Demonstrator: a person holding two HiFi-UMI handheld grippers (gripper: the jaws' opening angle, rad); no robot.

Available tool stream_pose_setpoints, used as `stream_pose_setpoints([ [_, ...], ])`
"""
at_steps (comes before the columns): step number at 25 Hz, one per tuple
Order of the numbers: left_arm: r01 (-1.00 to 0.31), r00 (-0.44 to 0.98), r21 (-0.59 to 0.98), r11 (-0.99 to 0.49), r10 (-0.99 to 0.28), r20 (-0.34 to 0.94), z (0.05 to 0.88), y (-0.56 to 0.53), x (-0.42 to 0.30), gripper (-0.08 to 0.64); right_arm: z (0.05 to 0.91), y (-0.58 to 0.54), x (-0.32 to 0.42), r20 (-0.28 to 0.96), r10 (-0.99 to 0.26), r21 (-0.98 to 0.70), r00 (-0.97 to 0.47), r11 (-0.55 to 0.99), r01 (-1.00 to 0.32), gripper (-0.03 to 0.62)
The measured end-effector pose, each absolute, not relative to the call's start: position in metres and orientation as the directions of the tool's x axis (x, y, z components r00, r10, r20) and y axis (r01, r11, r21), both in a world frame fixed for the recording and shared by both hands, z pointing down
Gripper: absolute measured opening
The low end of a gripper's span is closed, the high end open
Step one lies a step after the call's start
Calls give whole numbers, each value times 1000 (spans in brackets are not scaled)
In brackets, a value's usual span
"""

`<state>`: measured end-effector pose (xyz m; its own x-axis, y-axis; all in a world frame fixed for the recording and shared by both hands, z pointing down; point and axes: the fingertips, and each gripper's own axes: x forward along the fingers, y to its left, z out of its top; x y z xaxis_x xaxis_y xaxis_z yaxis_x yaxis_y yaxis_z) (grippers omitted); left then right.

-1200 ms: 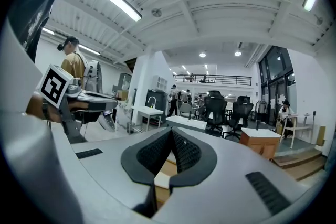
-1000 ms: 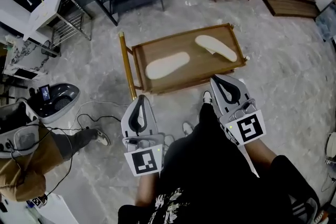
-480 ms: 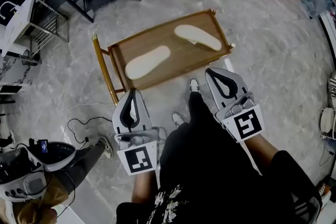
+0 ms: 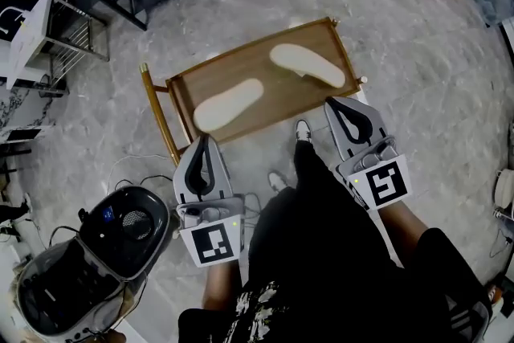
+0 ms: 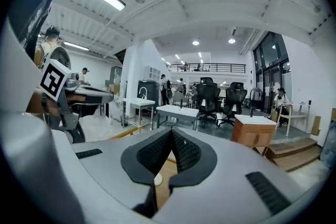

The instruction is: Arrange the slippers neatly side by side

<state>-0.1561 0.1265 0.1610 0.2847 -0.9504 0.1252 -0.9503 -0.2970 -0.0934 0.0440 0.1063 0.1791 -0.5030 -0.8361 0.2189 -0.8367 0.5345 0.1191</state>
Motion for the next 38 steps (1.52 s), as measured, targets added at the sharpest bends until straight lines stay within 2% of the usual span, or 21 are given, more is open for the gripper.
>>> stream_pose_setpoints([
  [11, -939, 278, -165, -302, -948, 155, 144, 43, -113, 0, 181, 16, 88, 199, -838, 46, -508, 526, -849, -2],
  [16, -945, 256, -159, -285, -950, 179, 150, 14, -92, 0, 191, -17, 100, 210, -807, 44, -552, 572, -819, -2],
  [25, -964, 202, -114, -241, -939, 279, 187, -14, -75, 0, 232, -45, 90, 348, -683, -9, -643, 683, -730, -2],
  [33, -952, 246, -96, -290, -914, 322, 235, -25, -67, 0, 275, -58, 86, 398, -674, 20, -622, 684, -729, -2],
  [38, -947, 305, 12, -322, -884, 355, 271, -23, -55, 0, 309, -48, 85, 471, -650, 72, -596, 702, -708, 0],
])
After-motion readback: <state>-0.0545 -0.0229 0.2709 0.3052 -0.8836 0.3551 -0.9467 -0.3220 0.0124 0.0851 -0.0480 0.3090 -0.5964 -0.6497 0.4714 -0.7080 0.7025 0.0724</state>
